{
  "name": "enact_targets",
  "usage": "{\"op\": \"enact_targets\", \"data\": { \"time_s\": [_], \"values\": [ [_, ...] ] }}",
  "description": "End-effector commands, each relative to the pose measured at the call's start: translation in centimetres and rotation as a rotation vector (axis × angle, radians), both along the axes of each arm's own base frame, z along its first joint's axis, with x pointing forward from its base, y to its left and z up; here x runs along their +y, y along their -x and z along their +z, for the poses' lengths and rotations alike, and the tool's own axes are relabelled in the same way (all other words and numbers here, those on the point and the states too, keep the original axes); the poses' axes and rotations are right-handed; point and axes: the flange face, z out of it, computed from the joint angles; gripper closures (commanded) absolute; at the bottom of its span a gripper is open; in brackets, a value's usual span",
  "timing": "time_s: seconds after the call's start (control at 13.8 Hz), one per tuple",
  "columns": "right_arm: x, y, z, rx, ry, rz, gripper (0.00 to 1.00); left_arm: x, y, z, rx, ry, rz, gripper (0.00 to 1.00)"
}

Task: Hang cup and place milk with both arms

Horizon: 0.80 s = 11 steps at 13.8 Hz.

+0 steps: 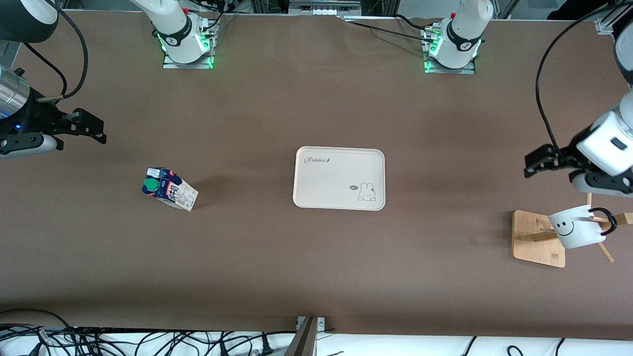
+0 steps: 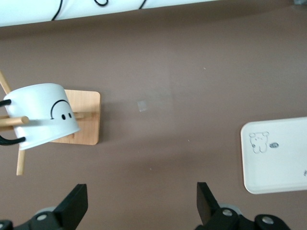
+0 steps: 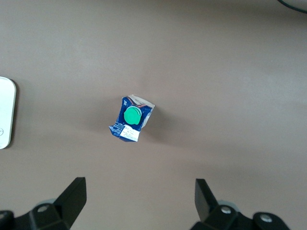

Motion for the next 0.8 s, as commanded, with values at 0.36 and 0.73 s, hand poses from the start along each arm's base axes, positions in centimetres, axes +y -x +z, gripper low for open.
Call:
{"op": "enact_targets", "data": {
  "time_s": [0.36,0.73],
  "values": [
    [0.1,0.0,0.4,0.001,0.015,-0.008,0.0,-2.6,2.5,3.4,0.035,0.011,-0.036,0.0],
    [0.3,-0.1,0.6,-0.008,0.013,-0.005,0.0,-3.4,3.5,2.9,0.114,0.083,-0.057,0.0]
  ]
}}
